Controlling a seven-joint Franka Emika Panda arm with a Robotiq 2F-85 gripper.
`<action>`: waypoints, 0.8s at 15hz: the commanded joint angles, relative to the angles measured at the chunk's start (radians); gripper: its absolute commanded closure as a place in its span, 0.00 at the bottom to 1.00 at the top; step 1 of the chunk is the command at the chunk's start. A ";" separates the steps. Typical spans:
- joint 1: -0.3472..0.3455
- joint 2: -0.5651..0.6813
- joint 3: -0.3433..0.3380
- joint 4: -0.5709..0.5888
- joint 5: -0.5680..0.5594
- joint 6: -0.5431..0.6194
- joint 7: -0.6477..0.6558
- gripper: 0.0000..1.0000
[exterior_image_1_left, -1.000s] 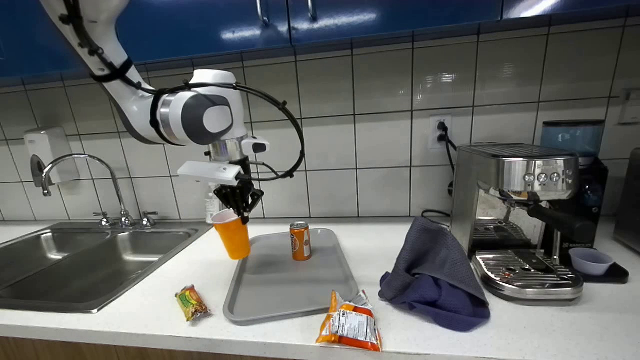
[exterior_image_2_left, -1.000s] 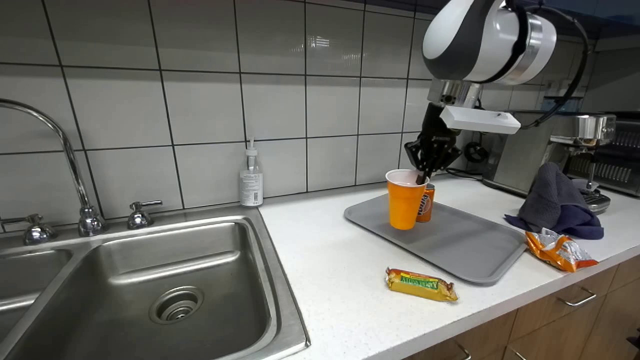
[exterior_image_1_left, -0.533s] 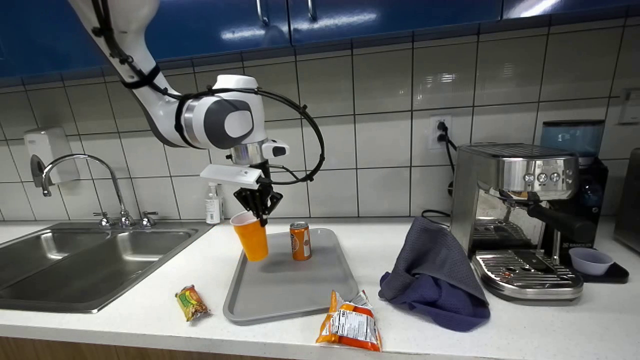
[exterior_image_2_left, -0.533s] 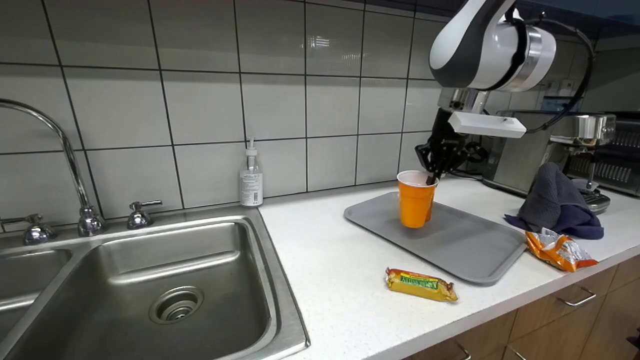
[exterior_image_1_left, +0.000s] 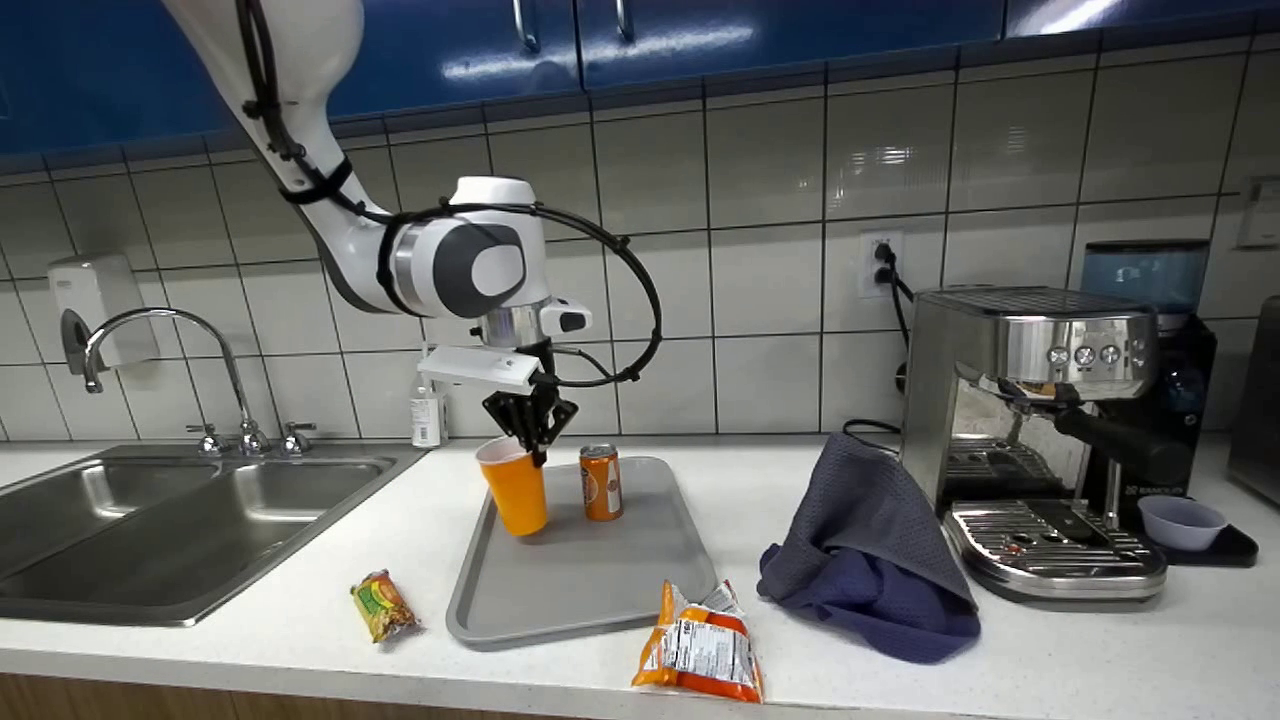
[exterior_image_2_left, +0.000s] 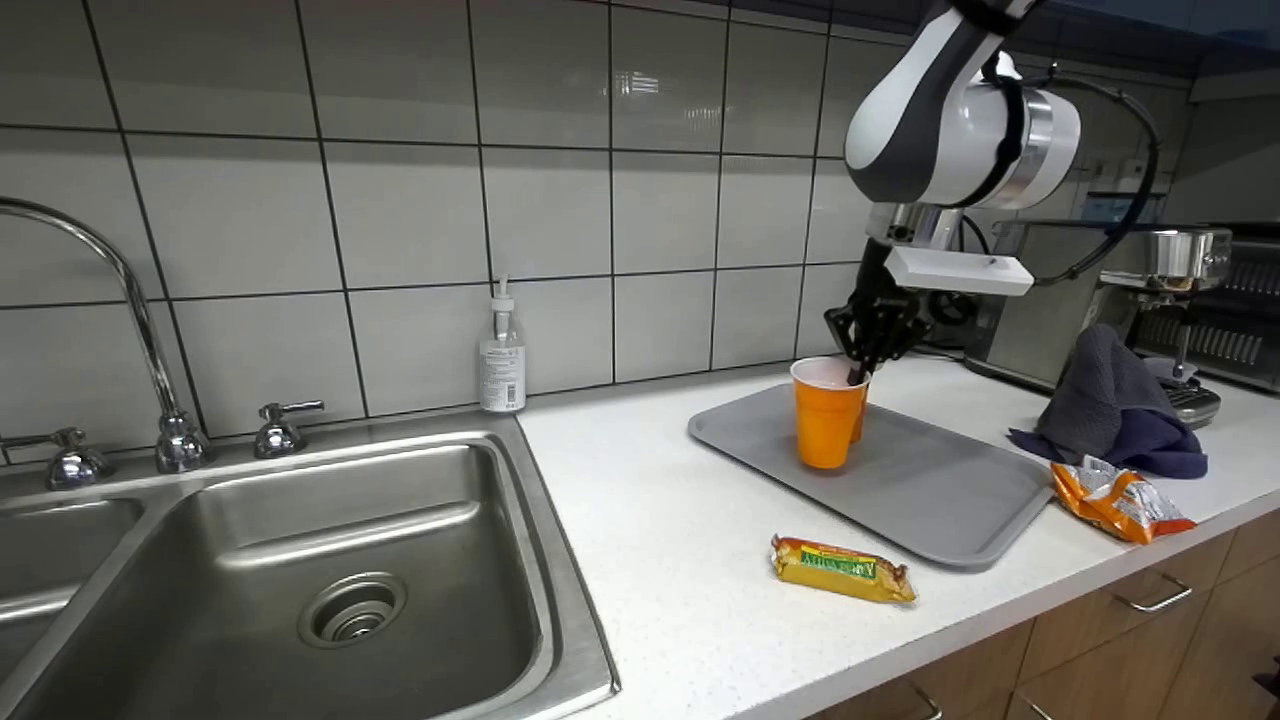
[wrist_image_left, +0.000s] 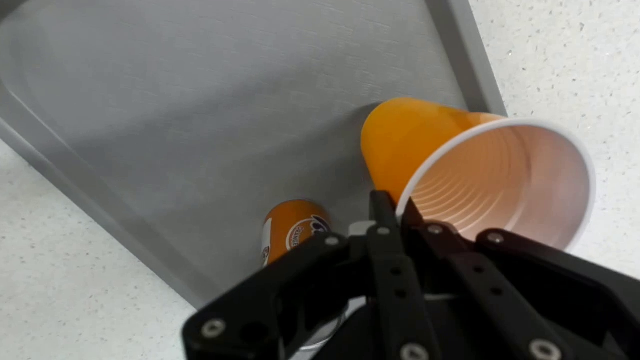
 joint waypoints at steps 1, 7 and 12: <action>-0.018 0.035 0.014 0.052 0.003 -0.037 -0.024 0.99; -0.023 0.031 0.021 0.063 0.012 -0.043 -0.027 0.39; -0.018 -0.002 0.021 0.036 0.013 -0.032 -0.019 0.02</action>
